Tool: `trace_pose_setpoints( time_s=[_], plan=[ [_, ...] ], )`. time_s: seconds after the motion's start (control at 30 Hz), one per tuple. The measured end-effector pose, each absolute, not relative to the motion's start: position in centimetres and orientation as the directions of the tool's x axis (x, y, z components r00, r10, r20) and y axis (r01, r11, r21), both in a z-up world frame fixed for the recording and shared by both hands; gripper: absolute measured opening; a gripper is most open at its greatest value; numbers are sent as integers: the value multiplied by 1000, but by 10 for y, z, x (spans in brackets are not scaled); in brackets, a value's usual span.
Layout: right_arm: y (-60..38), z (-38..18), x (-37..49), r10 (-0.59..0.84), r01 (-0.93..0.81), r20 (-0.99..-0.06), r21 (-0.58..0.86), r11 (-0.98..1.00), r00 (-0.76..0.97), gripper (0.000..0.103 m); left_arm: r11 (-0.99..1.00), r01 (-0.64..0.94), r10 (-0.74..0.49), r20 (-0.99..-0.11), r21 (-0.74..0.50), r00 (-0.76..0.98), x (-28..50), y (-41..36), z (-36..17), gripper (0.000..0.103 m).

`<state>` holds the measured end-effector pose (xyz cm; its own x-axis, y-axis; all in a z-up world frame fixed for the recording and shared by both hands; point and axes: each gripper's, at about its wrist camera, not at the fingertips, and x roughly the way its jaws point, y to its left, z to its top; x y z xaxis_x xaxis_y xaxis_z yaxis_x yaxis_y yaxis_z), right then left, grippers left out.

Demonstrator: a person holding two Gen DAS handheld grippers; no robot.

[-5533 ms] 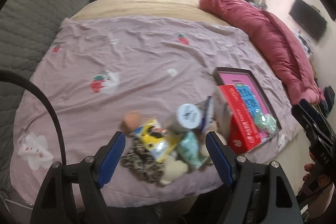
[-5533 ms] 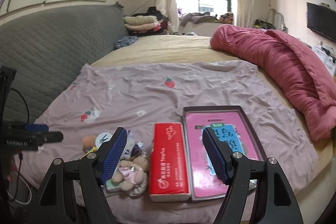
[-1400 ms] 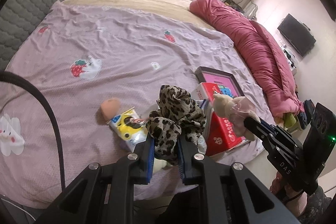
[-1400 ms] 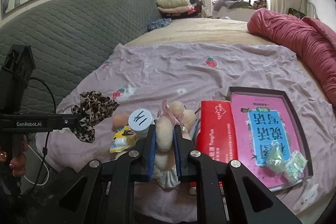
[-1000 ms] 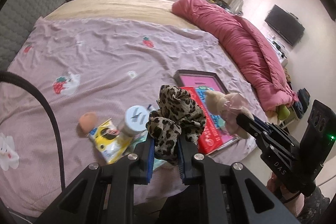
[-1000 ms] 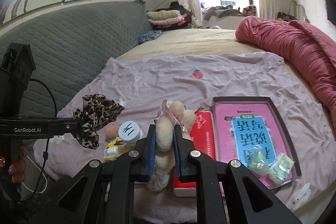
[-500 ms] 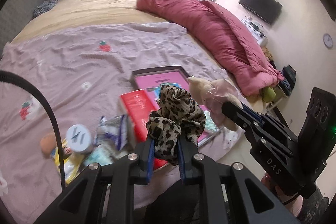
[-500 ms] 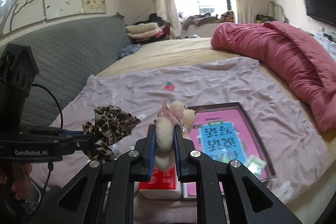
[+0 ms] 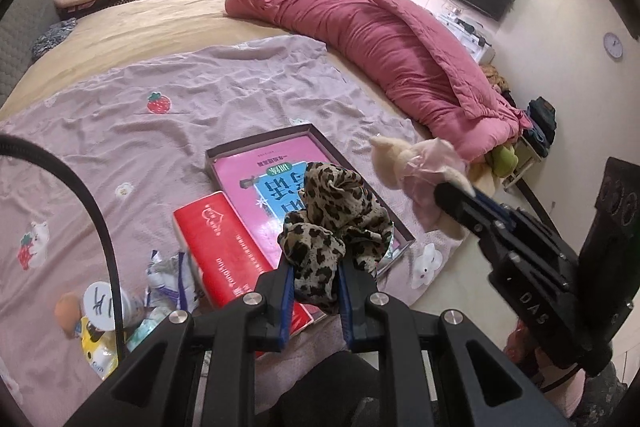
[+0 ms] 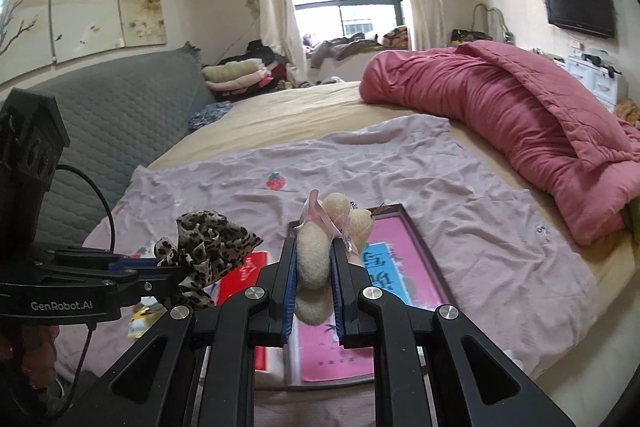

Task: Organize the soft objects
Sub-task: 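Carry the scrunchie and plush toy over the pink book tray with both grippers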

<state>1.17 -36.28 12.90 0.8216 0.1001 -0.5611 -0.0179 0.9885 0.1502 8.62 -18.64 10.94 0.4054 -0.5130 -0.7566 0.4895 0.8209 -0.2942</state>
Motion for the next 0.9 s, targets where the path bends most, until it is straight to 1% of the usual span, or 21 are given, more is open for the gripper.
trace_pose_setpoints(
  time_s=[0.2, 0.47, 0.77, 0.9],
  plan=[
    [-386, 130, 12, 59, 24, -559, 139, 990, 827, 15, 818, 497, -497, -791, -290, 357, 100, -210, 91, 19],
    [-409, 115, 17, 52, 60, -575, 174, 983, 817, 15, 812, 519, -451, -852, -268, 265, 110, -245, 51, 19],
    [-423, 98, 18, 59, 76, -607, 194, 978, 793, 16, 818, 552, -330, -917, -159, 225, 113, -282, 10, 19],
    [-425, 87, 20, 30, 89, -633, 156, 984, 773, 16, 821, 555, -290, -935, -133, 204, 115, -292, -7, 19]
  ],
)
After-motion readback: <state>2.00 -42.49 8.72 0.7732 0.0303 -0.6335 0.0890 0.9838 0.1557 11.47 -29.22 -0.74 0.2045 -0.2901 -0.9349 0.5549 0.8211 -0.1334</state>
